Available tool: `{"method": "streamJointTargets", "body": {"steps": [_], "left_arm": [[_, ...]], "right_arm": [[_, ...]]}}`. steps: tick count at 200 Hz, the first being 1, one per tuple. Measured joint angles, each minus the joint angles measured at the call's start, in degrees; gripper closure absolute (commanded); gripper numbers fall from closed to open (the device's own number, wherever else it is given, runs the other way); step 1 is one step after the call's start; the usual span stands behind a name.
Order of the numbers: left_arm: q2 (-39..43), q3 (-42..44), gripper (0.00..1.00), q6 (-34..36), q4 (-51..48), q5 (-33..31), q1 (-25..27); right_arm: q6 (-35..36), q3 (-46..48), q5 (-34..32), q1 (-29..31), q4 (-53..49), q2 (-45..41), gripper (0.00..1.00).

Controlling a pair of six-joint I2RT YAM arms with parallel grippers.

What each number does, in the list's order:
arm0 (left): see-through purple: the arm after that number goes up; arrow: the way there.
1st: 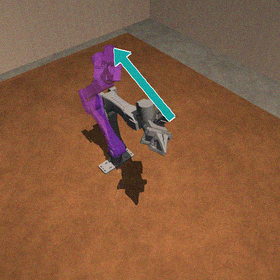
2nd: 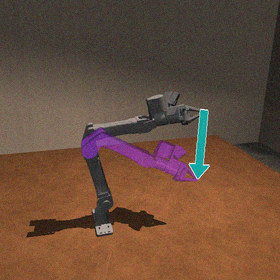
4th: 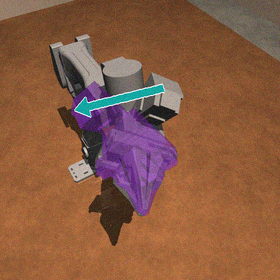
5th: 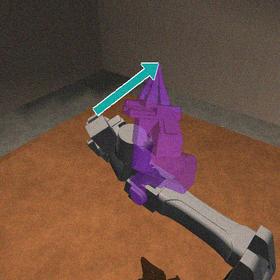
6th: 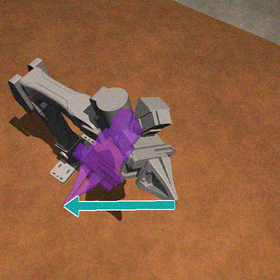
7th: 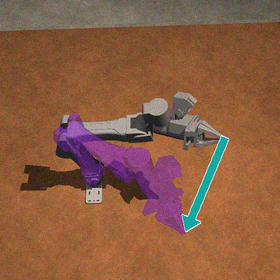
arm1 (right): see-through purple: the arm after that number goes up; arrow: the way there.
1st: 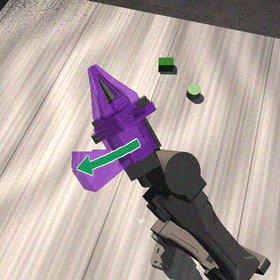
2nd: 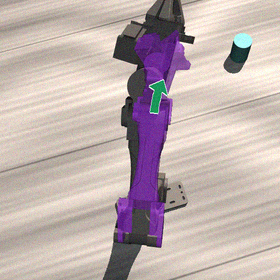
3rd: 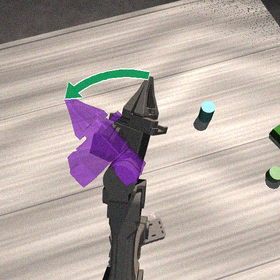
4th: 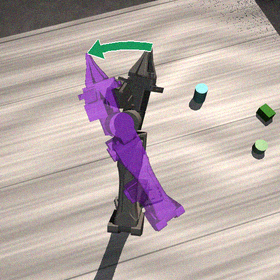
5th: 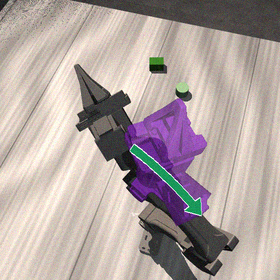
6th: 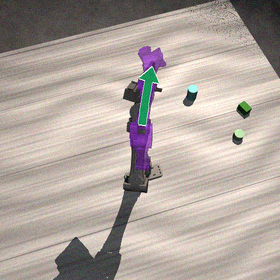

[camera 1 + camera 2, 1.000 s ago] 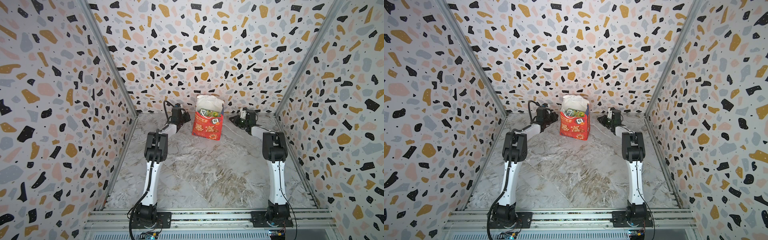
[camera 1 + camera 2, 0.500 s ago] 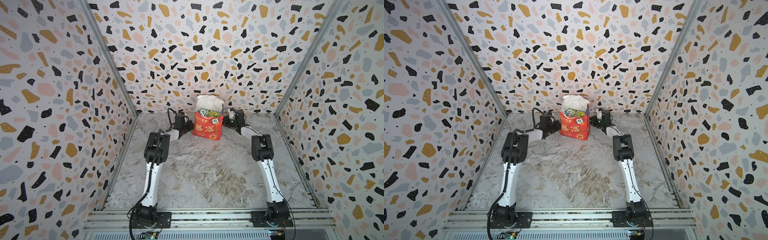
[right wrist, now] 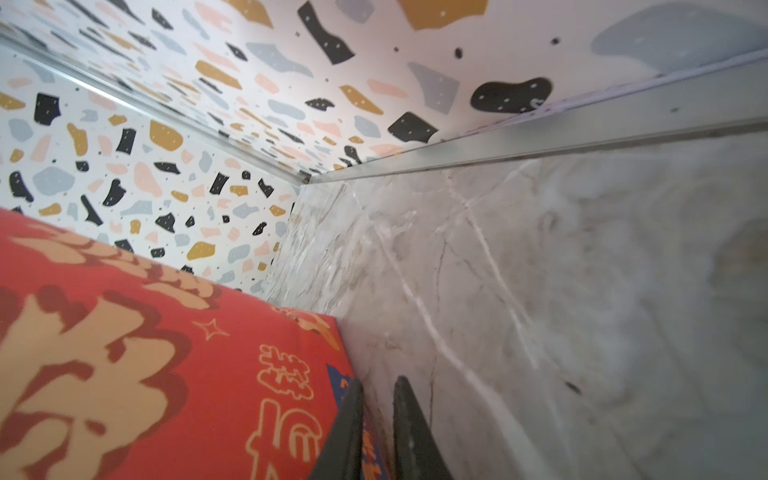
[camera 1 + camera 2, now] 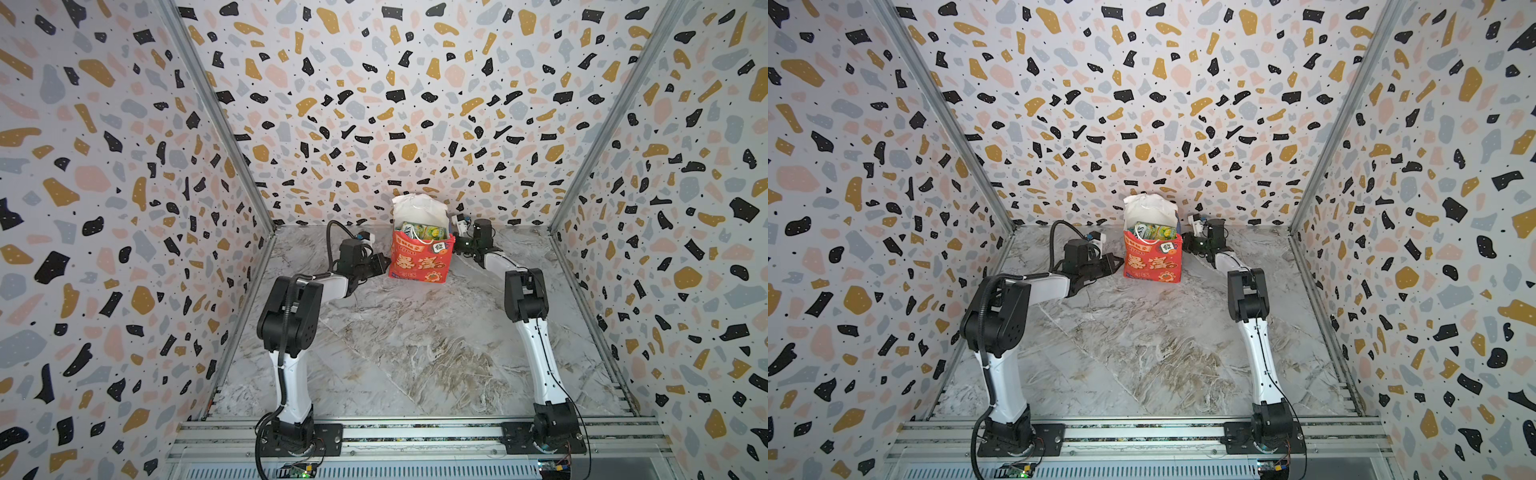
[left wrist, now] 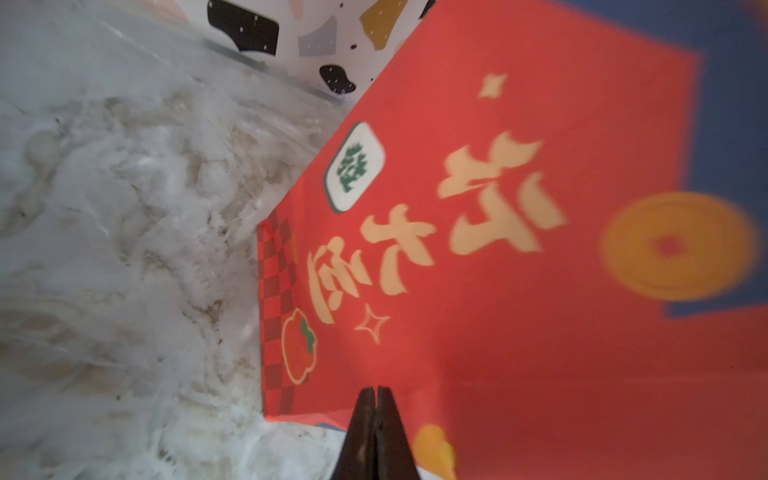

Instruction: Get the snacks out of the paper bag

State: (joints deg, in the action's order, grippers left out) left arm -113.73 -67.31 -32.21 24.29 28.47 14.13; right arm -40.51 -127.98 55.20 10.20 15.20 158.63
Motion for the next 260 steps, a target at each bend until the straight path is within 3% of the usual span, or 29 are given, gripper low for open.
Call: {"method": "streamJointTargets", "body": {"steps": [28, 48, 98, 130, 189, 260], "left_arm": [[5.4, 2.4, 1.00, 0.4, 1.5, -4.0, -4.6], [4.0, -1.8, 1.00, 2.8, -0.3, -8.2, -7.6], [-15.8, -30.0, 1.00, 7.1, -7.2, -10.6, -7.7], [-23.7, -38.0, 1.00, 8.1, -11.3, -10.2, -6.4], [-22.0, -27.9, 1.00, 8.2, -8.6, -8.8, -3.3], [-6.3, -6.0, 1.00, 7.8, 0.4, -7.8, -2.5]], "right_arm": [[4.3, 0.3, 2.3, 0.6, -1.2, 0.0, 0.83], [7.2, 0.5, 2.7, 1.2, -2.4, 0.0, 0.84], [8.8, 0.5, 2.9, 2.9, -2.8, 0.0, 0.83], [9.3, -3.5, 3.0, 3.6, -3.8, 1.0, 0.83], [9.5, -4.6, 6.1, 4.9, -3.0, 1.1, 0.83], [9.5, -4.3, 10.6, 5.9, -1.4, 1.1, 0.83]]}}
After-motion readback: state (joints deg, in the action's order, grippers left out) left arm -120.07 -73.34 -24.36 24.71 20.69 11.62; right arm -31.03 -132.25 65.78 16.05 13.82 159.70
